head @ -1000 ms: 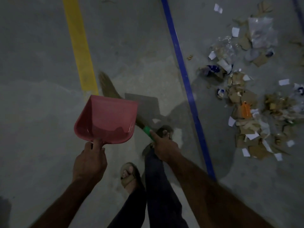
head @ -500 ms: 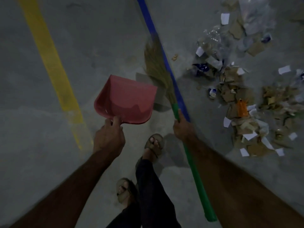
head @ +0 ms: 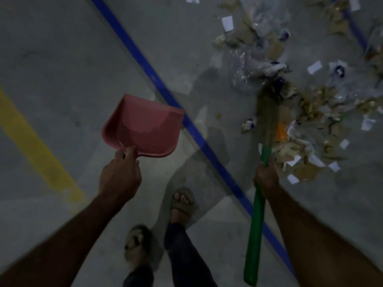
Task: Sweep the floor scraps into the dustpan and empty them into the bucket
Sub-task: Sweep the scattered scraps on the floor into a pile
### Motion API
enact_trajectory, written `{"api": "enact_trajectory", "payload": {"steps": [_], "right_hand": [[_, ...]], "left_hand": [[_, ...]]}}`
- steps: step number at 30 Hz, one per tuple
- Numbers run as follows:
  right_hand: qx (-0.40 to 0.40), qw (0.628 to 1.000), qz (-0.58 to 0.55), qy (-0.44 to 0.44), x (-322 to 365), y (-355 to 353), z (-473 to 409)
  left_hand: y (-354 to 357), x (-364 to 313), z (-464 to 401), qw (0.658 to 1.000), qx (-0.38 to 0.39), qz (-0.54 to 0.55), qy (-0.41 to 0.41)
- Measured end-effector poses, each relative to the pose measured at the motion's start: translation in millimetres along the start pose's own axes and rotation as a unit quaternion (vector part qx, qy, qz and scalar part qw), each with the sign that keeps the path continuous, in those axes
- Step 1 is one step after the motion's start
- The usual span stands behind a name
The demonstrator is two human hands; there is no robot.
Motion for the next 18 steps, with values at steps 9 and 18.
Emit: {"api": "enact_trajectory", "payload": {"steps": [9, 18], "right_hand": [[-0.059, 0.997, 0.017, -0.051, 16.8, -43.1, 62.3], [0.042, 0.978, 0.151, -0.135, 34.4, 32.5, 175.5]], "left_hand": [[-15.1, 2.5, -39.6, 1.000, 0.016, -0.004, 0.012], [-70.0, 38.0, -88.3, 0.995, 0.057, -0.007, 0.077]]}}
Point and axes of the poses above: each hand's wrist, its own z-axis away from the middle knuckle, its own y-axis out of the palm, x = y × z, the point moved 2 cm from there along -z, towards the middle knuckle, and after that the axes turned 3 degrees about -y, right-handed, at the moved point
